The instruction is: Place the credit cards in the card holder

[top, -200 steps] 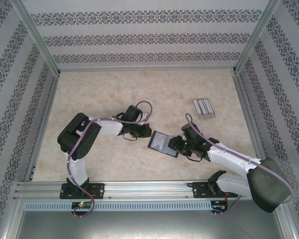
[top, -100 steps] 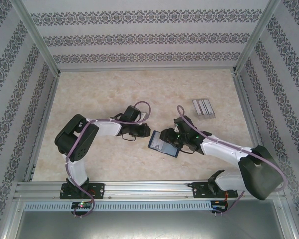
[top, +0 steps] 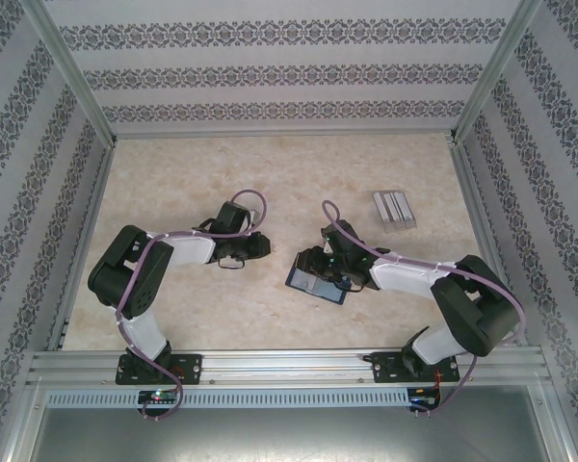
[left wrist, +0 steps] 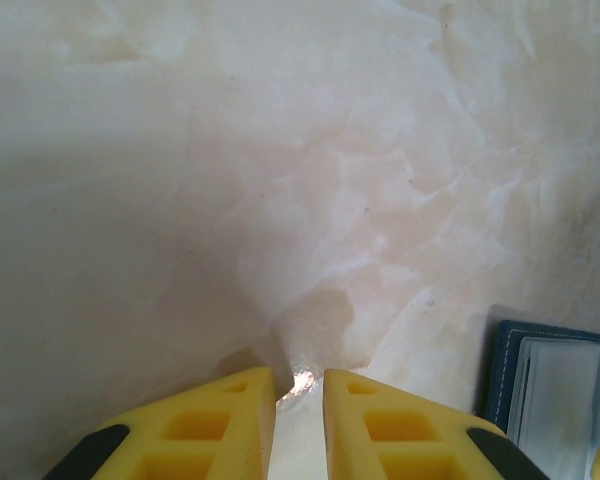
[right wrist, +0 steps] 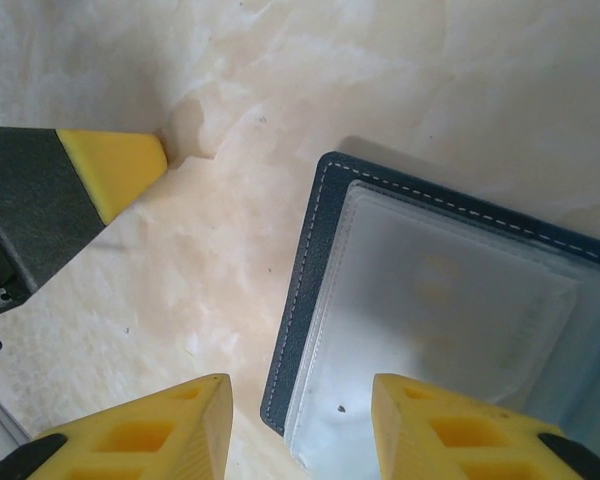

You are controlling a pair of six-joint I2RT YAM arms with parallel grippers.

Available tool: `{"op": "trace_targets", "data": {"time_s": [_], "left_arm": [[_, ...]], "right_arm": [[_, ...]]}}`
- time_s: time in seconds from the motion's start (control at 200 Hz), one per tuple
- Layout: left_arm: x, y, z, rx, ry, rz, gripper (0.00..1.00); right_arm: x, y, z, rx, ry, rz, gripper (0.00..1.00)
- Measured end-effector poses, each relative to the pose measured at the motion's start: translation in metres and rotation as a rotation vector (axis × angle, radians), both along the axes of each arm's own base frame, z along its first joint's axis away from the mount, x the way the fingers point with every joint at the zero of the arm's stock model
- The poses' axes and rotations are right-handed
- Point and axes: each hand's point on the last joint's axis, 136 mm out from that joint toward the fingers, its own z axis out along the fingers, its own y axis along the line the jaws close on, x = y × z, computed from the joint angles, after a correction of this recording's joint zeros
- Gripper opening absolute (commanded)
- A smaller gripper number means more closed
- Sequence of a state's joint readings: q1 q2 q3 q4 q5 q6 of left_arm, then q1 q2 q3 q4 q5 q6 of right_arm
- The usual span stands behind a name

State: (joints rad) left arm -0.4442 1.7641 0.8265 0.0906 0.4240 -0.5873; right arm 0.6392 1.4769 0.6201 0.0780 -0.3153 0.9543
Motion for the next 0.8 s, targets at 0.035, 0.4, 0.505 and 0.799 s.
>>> {"op": "trace_targets", "data": {"time_s": [0.035,0.4,0.505,0.799], "left_arm": [[0.0,0.0,0.0,-0.003,0.0,0.0,0.23],[0.0,0.0,0.001,-0.021,-0.006,-0.005,0.23],[0.0,0.0,0.001,-0.019,-0.008,-0.003,0.23],[-0.001,0.003,0.002,-0.01,-0.02,-0.005,0.26]], "right_arm": [[-0.001,-0.001,0.001,-0.002,-0.005,0.005,0.42],[0.007,0.014,0.016,-0.01,-0.019,0.048,0.43],[0.007,0.028,0.011,-0.02,-0.004,0.075,0.44],[-0.006,0.023,-0.004,-0.062,0.041,0.075,0.43]]}}
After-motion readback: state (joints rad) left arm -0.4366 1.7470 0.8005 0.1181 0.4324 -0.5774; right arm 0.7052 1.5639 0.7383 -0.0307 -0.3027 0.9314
